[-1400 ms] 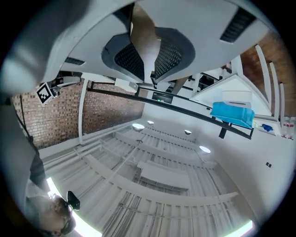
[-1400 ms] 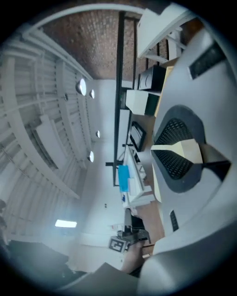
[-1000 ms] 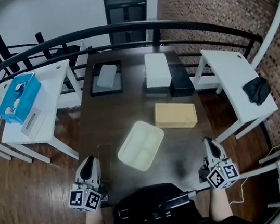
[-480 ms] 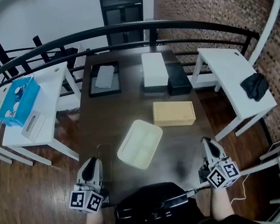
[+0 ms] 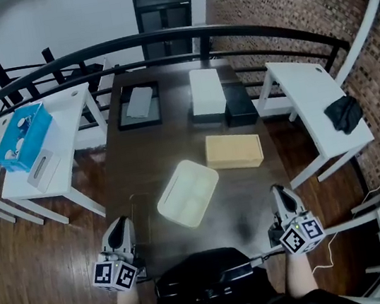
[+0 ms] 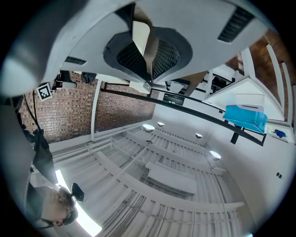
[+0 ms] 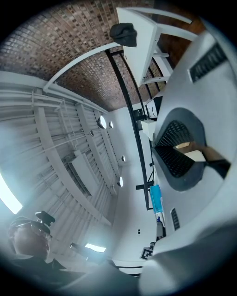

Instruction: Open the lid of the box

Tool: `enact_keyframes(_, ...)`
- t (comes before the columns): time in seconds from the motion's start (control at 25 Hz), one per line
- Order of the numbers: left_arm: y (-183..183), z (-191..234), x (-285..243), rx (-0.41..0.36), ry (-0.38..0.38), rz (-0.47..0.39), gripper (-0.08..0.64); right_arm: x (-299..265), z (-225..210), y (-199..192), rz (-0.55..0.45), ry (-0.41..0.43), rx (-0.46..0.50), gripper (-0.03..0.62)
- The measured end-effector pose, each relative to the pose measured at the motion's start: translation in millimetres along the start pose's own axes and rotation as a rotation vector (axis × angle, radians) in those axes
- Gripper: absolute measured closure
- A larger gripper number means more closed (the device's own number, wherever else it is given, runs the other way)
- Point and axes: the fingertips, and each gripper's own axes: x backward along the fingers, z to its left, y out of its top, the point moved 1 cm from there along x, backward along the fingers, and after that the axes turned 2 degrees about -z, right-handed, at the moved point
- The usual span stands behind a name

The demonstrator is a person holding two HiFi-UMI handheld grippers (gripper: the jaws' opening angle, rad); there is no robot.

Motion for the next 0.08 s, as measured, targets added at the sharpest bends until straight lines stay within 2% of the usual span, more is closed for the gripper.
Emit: enact_keyframes(0.08,0.4,0.6,0.1,-0.007,0.007,-0.004,0.531,-0.3,-0.4,-3.0,0.006,0.004,-0.002,0.591)
